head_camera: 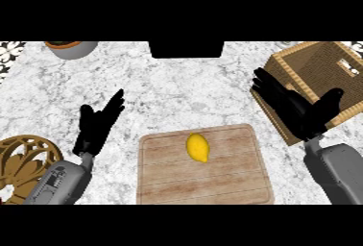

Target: Pick the lemon from the cutting board and place it in the basket

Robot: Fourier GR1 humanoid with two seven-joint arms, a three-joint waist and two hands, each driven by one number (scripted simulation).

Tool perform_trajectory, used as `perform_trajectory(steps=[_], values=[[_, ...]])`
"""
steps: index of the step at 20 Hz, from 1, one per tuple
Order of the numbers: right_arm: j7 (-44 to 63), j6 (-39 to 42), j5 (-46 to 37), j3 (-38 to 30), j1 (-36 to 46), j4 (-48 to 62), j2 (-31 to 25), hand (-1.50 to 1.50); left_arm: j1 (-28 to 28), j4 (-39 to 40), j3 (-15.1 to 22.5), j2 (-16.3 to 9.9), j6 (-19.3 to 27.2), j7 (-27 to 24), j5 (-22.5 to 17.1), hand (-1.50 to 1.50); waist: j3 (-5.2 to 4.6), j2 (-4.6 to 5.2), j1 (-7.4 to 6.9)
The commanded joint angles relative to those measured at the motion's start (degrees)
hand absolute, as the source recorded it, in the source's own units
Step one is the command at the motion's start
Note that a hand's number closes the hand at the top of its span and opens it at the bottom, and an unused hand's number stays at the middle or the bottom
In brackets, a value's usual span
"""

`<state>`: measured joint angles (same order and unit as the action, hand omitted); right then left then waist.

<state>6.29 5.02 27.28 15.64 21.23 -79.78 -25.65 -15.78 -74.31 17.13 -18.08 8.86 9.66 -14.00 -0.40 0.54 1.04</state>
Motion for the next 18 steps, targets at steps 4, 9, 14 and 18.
perform_trajectory(steps=[4, 9, 14, 18], values=[[-11.6, 14.6, 7.8, -0.8, 4.1, 8.2, 8.5, 1.50, -2.3, -0.7, -1.3, -3.4, 2.2, -1.2, 4.6, 0.00, 0.82, 0.60, -5.13], [-29.5, 28.0, 11.4, 1.8, 4.0, -1.2, 17.6, 1.50, -1.8, 0.7, -3.0, -4.8, 2.4, -0.8, 4.0, 0.00, 1.12, 0.16, -4.96], [-43.1, 15.3, -12.0, 6.8, -6.6, -6.2, 19.0, -1.50, 1.5, 1.0, -3.9, -4.2, 5.0, -1.7, 5.8, 0.00, 0.43, -0.82, -0.64], [-35.3, 6.2, -23.6, 1.9, 0.2, -5.7, 8.3, -1.50, 0.9, 0.4, -5.8, -6.7, 3.0, 0.4, 3.8, 0.00, 0.29, -1.29, -0.07]])
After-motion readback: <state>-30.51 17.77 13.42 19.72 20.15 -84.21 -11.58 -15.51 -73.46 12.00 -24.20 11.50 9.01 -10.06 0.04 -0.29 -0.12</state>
